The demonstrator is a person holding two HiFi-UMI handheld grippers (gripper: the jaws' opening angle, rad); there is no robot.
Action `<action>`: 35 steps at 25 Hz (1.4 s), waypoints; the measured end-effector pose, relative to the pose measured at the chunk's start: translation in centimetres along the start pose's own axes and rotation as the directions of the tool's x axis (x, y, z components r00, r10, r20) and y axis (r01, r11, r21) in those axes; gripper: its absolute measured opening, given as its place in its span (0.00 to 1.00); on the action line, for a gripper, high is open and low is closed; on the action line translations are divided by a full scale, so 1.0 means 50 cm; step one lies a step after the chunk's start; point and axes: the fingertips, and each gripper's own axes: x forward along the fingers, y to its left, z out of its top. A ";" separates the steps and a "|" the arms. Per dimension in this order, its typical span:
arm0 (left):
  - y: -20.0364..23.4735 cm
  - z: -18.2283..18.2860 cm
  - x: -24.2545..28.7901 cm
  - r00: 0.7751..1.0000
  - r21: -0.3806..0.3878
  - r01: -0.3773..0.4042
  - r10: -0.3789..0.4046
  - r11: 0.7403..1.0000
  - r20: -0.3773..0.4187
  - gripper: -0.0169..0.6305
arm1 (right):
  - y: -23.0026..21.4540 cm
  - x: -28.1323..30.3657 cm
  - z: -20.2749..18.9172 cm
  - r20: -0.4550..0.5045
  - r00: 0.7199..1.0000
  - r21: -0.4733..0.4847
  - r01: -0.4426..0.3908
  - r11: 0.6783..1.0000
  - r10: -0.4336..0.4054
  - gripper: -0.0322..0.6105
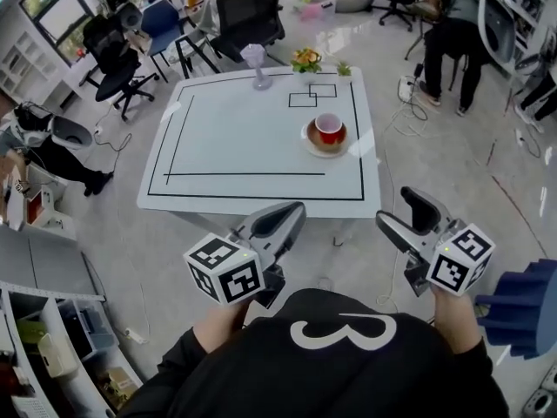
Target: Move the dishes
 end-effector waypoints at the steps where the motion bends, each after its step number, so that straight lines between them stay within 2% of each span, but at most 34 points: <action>1: 0.019 0.003 0.001 1.000 -0.006 -0.007 0.007 1.000 -0.003 0.03 | -0.010 0.014 0.003 -0.003 1.000 0.004 0.009 1.000 -0.009 0.55; 10: 0.103 0.024 0.022 0.999 -0.006 -0.031 0.031 0.999 -0.007 0.03 | -0.040 0.088 0.001 -0.047 0.998 -0.015 0.045 0.999 -0.045 0.52; 17: 0.150 0.016 0.048 0.998 -0.021 -0.061 0.061 0.998 -0.007 0.03 | -0.096 0.123 -0.007 -0.077 0.995 0.017 0.063 0.998 -0.061 0.50; 24: 0.193 0.021 0.086 0.996 -0.049 -0.082 0.081 0.995 -0.028 0.03 | -0.143 0.203 0.016 -0.098 0.995 0.037 0.035 0.999 -0.031 0.48; 35: 0.264 0.059 0.168 0.990 -0.053 -0.127 0.124 0.990 -0.065 0.03 | -0.255 0.342 0.025 -0.149 0.989 0.085 -0.002 0.996 0.014 0.45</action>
